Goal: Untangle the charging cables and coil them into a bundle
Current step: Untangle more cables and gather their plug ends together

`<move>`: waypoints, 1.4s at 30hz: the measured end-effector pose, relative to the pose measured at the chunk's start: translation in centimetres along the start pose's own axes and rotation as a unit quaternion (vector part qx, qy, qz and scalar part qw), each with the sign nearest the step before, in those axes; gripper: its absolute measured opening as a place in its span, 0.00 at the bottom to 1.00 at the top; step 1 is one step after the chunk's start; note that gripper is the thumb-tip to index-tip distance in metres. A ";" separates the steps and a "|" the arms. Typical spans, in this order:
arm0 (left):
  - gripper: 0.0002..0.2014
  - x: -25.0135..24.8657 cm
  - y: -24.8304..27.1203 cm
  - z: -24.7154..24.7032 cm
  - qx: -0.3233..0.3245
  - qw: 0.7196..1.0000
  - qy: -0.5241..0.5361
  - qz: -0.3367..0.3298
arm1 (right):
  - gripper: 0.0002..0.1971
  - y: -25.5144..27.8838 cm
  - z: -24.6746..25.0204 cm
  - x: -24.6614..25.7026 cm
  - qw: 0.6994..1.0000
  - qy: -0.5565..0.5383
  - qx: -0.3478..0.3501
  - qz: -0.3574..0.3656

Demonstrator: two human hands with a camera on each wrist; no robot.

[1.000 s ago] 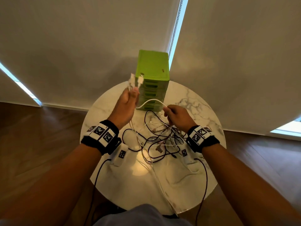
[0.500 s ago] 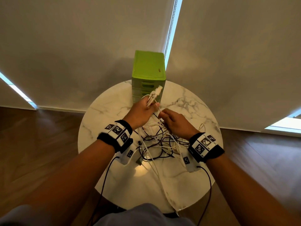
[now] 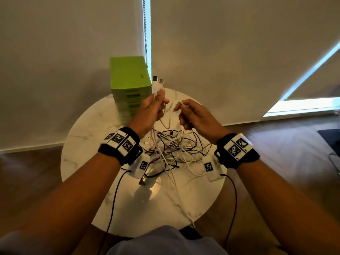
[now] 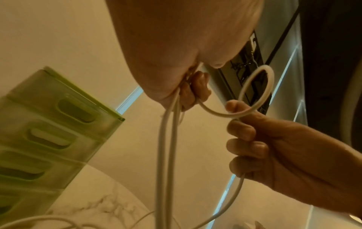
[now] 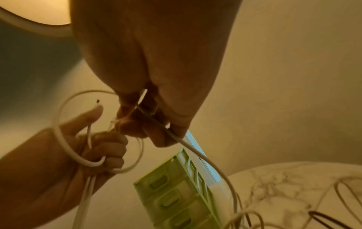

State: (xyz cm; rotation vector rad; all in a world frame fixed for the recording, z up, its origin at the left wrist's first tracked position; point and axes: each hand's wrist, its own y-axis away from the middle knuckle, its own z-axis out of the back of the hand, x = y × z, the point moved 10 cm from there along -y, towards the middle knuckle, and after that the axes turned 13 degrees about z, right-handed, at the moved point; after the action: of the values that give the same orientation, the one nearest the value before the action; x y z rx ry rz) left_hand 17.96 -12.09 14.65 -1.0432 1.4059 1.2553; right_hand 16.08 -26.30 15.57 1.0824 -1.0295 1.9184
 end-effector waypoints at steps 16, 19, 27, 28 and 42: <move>0.09 4.5 3.5 7.0 -0.039 0.984 -0.171 0.027 | 0.19 3.4 -6.1 -11.4 0.957 0.263 0.109 -0.051; 0.12 5.2 4.0 9.8 -0.081 0.983 -0.160 0.036 | 0.11 1.4 -4.9 -9.3 0.964 0.265 0.036 0.009; 0.09 6.1 3.5 11.6 -0.128 0.969 -0.210 0.035 | 0.17 -3.7 -1.3 -0.8 0.957 0.245 -0.054 0.148; 0.09 6.0 3.3 11.2 -0.132 0.969 -0.206 0.034 | 0.18 -3.6 -1.5 -0.7 0.955 0.256 -0.029 0.146; 0.08 1.2 0.7 4.3 -0.108 0.989 -0.083 -0.059 | 0.12 3.5 3.5 -5.4 0.970 0.236 -0.066 -0.011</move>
State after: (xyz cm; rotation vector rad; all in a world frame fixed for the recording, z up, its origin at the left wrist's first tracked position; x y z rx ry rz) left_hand 17.55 -7.80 13.45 -1.1220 1.0836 1.3962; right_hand 16.57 -31.88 10.88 0.5198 -0.8522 1.9276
